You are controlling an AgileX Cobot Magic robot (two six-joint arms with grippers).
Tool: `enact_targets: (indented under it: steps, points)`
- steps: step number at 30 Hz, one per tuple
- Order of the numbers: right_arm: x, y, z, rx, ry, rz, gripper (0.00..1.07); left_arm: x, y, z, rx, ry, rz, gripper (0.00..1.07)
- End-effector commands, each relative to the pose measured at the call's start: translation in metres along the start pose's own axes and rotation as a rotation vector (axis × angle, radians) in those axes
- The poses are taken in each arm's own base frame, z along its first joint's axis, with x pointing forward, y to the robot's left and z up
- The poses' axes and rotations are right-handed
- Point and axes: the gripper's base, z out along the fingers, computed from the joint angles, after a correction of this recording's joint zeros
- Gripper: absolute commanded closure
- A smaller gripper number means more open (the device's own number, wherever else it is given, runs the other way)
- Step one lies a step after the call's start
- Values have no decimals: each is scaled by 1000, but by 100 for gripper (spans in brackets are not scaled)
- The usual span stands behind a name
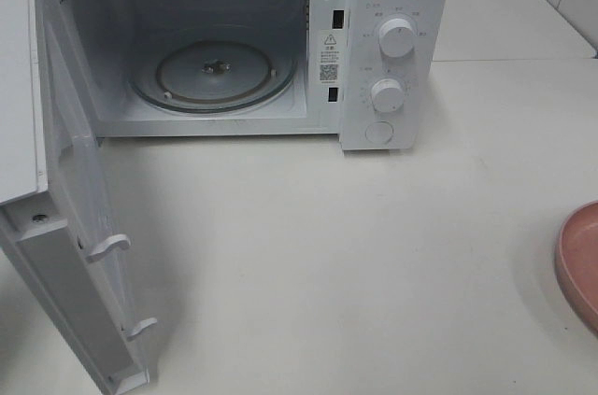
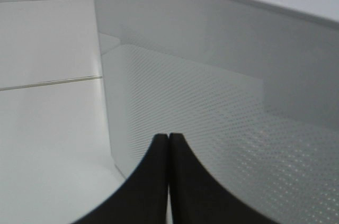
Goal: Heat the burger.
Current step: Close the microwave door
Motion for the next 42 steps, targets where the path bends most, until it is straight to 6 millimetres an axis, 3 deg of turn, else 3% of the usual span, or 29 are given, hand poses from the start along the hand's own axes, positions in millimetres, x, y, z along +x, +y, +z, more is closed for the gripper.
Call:
enact_targets:
  steps: [1, 9, 13, 18, 28, 42]
  points:
    - [2, 0, -3, 7, -30, 2, 31, -1, -4, 3, 54, -48, -21, 107]
    - [2, 0, -3, 7, -30, 2, 32, 6, -10, 14, 124, -26, -66, 107]
    - [2, 0, -3, 7, -30, 2, 32, 4, -27, 26, 196, -19, -24, 107]
    - [2, 0, -3, 7, -30, 2, 32, 4, -31, 31, 159, -26, -58, 107]
    - [2, 0, -3, 7, -30, 2, 32, -17, -53, 49, 176, -79, -50, 107]
    - [2, 0, -3, 7, -30, 2, 32, -14, -104, 102, 223, -14, -82, 107]
